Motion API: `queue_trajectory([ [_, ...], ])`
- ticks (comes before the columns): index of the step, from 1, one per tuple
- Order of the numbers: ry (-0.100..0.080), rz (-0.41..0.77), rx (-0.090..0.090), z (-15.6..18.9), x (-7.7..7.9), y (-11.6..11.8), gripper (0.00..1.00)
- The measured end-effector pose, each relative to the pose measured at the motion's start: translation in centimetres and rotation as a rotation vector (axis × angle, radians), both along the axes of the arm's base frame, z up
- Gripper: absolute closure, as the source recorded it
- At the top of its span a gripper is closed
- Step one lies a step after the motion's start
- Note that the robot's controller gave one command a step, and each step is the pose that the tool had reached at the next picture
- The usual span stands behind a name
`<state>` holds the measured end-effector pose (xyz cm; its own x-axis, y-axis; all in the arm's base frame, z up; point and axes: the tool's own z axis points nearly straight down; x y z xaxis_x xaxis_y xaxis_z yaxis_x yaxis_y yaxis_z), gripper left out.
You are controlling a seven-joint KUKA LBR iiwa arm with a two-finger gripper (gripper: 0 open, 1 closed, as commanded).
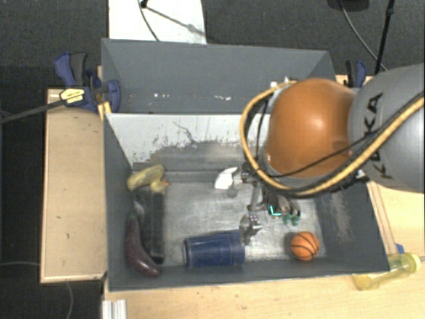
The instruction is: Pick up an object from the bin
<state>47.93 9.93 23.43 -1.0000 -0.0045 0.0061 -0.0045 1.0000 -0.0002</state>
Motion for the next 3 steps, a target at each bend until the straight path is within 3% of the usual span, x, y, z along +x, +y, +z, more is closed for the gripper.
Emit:
queue_trajectory([
  [1, -0.009, -0.004, 0.001, 0.4, 0.2, -0.1, 0.00],
  [2, -0.013, 0.090, 0.002, -2.9, 0.6, 0.1, 0.00],
  [3, -0.014, 0.249, 0.002, -8.7, 0.4, 0.7, 0.00],
])
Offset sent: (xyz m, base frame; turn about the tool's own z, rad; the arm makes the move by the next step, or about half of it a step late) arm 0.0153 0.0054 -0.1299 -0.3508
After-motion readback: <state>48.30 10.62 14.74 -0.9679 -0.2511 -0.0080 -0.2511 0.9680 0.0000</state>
